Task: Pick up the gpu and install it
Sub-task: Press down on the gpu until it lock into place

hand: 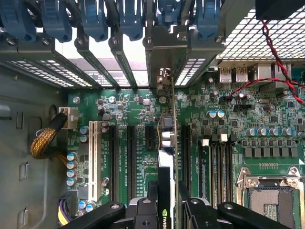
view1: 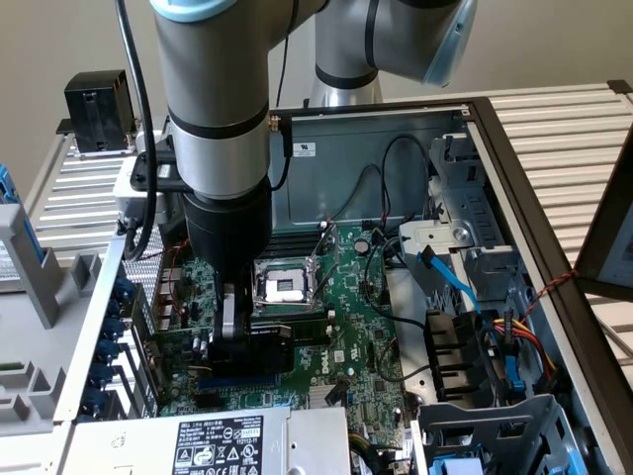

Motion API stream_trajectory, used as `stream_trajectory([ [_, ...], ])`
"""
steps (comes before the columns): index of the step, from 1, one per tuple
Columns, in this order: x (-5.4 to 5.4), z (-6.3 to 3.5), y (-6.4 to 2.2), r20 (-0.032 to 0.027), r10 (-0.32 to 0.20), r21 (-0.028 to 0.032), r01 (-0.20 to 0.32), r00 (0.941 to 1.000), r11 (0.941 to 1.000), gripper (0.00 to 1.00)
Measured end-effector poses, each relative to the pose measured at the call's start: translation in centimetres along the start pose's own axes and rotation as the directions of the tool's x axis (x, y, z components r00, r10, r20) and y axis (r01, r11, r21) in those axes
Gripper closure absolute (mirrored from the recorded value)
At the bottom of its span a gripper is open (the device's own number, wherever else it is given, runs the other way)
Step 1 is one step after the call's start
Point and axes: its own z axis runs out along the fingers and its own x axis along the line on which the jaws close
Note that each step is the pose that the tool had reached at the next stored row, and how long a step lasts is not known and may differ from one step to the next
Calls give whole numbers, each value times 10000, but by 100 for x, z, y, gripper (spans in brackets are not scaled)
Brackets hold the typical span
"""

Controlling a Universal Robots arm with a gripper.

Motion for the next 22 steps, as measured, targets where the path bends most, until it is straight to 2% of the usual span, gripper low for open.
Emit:
stream_trajectory([
  [22,-1,14,-3,1,0,2,0,10000,10000,74],
])
